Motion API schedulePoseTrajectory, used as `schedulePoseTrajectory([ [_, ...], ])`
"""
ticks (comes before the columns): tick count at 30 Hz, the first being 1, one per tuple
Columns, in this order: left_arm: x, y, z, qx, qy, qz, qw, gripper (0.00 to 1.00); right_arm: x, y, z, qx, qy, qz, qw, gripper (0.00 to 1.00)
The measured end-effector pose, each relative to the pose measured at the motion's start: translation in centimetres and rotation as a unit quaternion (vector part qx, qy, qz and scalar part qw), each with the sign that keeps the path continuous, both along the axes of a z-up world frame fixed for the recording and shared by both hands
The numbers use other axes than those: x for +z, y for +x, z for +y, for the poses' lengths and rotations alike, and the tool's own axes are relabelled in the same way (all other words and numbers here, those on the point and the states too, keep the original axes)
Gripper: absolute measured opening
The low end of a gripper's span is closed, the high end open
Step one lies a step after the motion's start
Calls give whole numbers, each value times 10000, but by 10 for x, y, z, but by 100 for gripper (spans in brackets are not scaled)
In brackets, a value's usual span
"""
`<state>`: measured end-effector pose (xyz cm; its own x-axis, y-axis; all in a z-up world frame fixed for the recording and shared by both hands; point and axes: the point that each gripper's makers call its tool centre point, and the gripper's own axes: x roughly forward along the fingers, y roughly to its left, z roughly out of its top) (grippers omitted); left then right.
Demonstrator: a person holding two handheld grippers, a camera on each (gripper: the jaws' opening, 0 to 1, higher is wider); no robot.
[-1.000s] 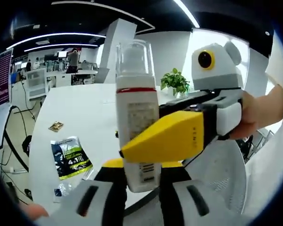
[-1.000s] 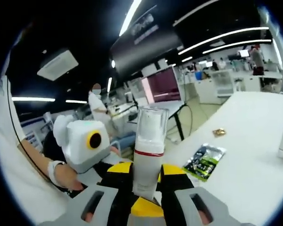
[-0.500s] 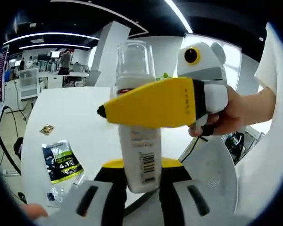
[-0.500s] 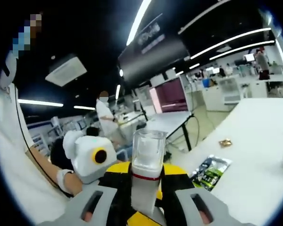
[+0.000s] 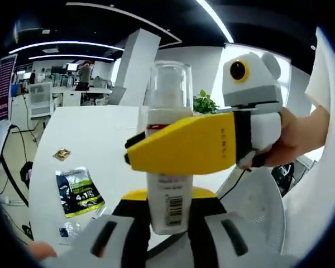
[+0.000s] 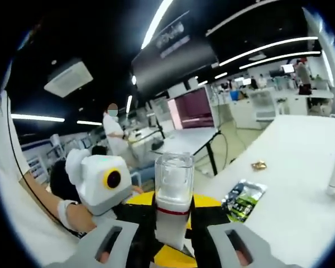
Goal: Arrange the skincare products in the storage area until every visible bottle or jar stands upright without overlapping.
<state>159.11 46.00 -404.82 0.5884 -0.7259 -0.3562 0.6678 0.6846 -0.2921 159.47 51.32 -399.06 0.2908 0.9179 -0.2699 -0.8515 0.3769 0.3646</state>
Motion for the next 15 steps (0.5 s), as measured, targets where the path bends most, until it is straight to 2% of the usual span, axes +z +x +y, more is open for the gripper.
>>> schedulePoseTrajectory([
  [4,4,-5,-5,-168,-277,151,9994,18,3,-3,-4,187,143,115,9997,20],
  [9,19,-14,-13,-510,-864,216,9947,18,10,-16,-8,822,142,-67,9965,22],
  [10,23,-16,-14,-590,-1013,236,9928,18,12,-19,-9,991,136,-114,9949,22],
  [12,38,-22,-17,-830,-1645,358,9822,18,16,-29,-9,1341,143,-251,9905,27],
  [13,40,-22,-17,-897,-1764,409,9794,18,18,-33,-10,1515,147,-320,9878,29],
  [15,44,-24,-17,-1031,-2002,510,9730,18,23,-35,-12,1608,187,-308,9863,32],
])
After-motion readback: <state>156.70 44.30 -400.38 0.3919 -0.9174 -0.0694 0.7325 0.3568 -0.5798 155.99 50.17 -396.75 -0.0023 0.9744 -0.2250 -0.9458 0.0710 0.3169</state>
